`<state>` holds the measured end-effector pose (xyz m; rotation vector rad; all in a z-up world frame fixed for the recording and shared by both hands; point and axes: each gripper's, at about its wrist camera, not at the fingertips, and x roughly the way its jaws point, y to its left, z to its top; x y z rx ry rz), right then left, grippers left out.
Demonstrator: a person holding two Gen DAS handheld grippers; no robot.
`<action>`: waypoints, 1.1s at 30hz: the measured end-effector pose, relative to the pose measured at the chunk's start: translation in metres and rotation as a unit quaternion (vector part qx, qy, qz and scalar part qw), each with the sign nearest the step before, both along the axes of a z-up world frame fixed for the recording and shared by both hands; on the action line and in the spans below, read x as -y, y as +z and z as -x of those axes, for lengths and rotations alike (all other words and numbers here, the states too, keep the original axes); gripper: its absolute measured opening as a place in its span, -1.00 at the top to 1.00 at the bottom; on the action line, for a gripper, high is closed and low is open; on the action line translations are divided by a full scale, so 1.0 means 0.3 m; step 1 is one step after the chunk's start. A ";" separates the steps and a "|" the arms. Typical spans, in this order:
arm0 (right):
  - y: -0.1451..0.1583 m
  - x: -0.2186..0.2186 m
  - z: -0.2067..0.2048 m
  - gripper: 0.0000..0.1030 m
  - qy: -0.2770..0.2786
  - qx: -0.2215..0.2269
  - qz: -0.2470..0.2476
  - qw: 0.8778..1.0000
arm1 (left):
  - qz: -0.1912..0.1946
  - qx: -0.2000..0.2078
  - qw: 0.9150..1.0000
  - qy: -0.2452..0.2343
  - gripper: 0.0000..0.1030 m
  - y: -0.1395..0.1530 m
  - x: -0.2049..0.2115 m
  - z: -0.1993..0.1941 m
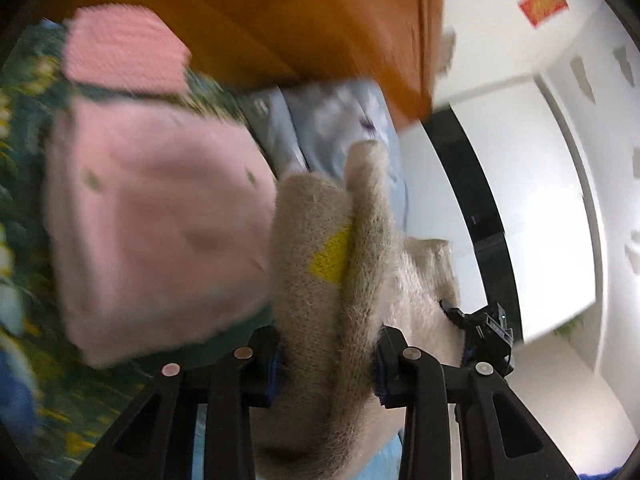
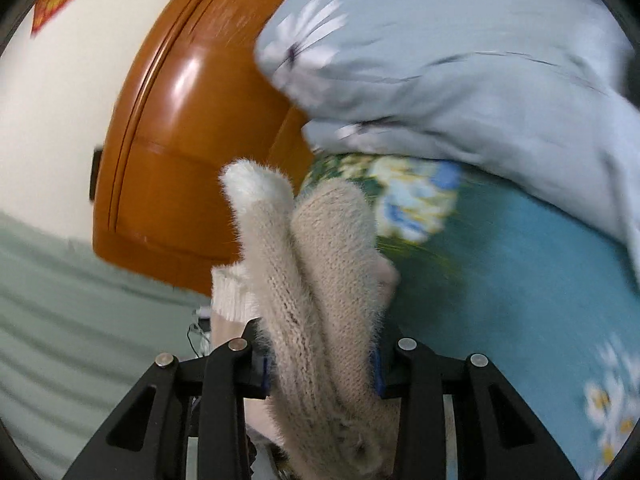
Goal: Fold clothes
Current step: 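Carry the folded sweater with both grippers toward the pink blanket by the headboard, then lower the folded sweater onto the pink blanket with both grippers and release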
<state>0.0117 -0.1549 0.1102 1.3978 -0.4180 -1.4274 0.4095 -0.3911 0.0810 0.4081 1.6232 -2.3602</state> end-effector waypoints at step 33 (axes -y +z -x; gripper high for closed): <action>-0.125 0.808 -0.118 0.11 0.136 -0.236 -0.148 0.951 | -0.012 0.091 0.977 0.192 -0.23 -0.193 0.113 -0.259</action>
